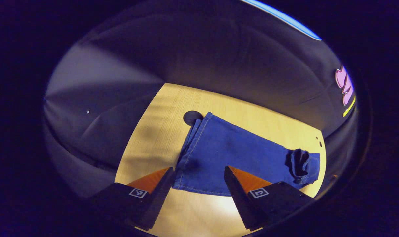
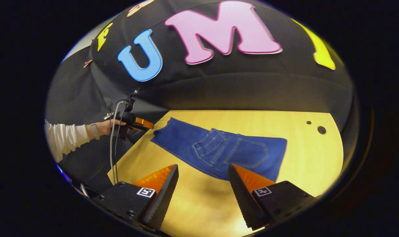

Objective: Grasp the waist and the cuffs of the jeans and fold them to make the two legs overlap; first hold the waist and fold one-third of the jeans toward the cuffs, then hold the cuffs and fold the remaining one-third in the same direction to finish folding.

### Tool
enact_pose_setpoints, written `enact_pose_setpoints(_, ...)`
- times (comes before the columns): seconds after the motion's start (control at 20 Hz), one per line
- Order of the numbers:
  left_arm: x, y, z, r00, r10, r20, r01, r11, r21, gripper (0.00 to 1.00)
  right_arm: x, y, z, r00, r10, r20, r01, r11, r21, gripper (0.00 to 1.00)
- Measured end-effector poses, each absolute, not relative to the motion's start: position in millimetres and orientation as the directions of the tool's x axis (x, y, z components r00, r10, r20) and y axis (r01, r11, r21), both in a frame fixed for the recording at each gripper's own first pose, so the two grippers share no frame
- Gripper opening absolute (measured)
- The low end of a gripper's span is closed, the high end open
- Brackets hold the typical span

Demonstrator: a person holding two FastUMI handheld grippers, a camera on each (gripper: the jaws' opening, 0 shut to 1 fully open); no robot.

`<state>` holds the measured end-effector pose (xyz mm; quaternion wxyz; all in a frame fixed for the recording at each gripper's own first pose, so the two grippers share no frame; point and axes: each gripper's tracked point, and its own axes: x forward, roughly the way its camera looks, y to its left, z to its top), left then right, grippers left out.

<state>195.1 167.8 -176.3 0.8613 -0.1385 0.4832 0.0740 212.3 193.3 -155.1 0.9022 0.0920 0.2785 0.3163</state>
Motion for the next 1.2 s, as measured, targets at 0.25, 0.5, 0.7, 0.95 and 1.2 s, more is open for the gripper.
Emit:
enact_pose_setpoints(0.25, 200.5, 172.5, -205.6, 0.412, 0.044, -0.910, -0.352, 0.929, -0.114, 0.96, 217.0, 121.9, -182.3, 0.681, 0.530, -0.505, -0.380, 0.846, 0.375, 0.92)
enact_pose_setpoints(0.5, 216.0, 141.9, -222.4, 0.379, 0.043, -0.924, -0.253, 0.966, -0.059, 0.43, 227.3, 105.3, -183.6, 0.686, 0.524, -0.504, -0.345, 0.845, 0.409, 0.92)
enact_pose_setpoints(0.7, 218.1, 125.8, -204.0, 0.411, 0.054, -0.910, -0.293, 0.953, -0.075, 0.07, 230.6, 106.2, -179.3, 0.686, 0.537, -0.492, -0.359, 0.837, 0.413, 0.92)
enact_pose_setpoints(0.95, 237.1, 69.5, -90.6, 0.603, -0.102, -0.791, -0.097, 0.975, -0.200, 0.07, 237.1, 103.9, -167.8, 0.698, 0.534, -0.477, -0.330, 0.831, 0.448, 0.92)
enact_pose_setpoints(1.2, 232.3, -37.5, 32.0, 0.671, -0.276, -0.688, 0.176, 0.961, -0.214, 0.06, 231.8, 99.8, -147.1, 0.728, 0.529, -0.436, -0.322, 0.825, 0.463, 0.92)
